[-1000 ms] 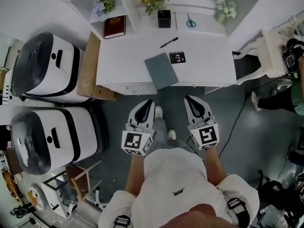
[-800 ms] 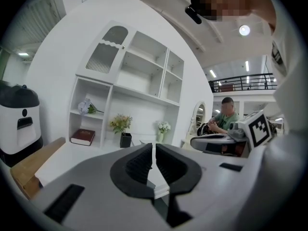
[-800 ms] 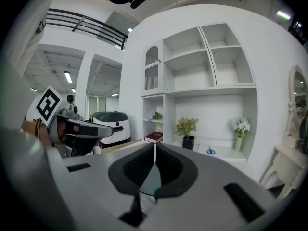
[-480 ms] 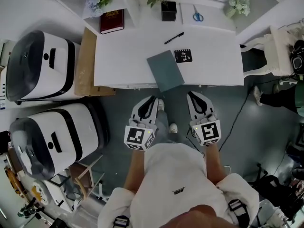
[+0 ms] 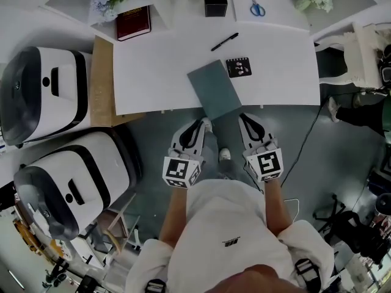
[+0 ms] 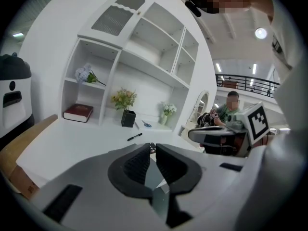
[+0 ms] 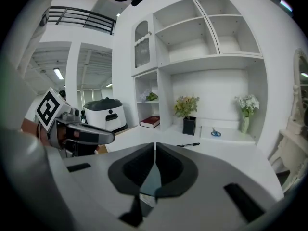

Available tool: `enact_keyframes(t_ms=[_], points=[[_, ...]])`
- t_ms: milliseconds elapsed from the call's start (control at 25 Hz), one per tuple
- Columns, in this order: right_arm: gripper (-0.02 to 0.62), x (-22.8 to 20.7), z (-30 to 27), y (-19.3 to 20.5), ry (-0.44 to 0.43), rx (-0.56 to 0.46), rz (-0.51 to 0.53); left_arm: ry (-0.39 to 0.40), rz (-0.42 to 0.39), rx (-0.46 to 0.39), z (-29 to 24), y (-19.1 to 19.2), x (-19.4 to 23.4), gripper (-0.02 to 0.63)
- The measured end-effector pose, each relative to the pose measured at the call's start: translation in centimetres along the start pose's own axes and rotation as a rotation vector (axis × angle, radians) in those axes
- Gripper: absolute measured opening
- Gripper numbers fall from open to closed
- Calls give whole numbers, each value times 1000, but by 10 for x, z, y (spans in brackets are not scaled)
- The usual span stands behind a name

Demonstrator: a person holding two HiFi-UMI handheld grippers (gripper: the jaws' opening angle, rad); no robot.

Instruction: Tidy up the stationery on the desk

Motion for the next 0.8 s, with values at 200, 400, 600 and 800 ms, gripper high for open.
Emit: enact_keyframes(t_ms=[200,400,600,800], points=[[2,-2,-25,17,-2,45,-11,17,8,40,-19,16,17,0],[2,0,-43,34,-8,87,-15,31,26,79,-33,37,29,0],[2,-1,-54,54,-11,127,0,41,52,122,-46,63,36,0],[2,-1,-62,67,-26,168,7,44,78,166,-61,86,42,0]])
Point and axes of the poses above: the fingertips, and each gripper's own axes: z backward along the fingers, x to its left, y out of its underside, the point moved 2 cm from there along z, backward along the fingers, and after that the axes turned 2 degrees about x, right-handed, at the moved point
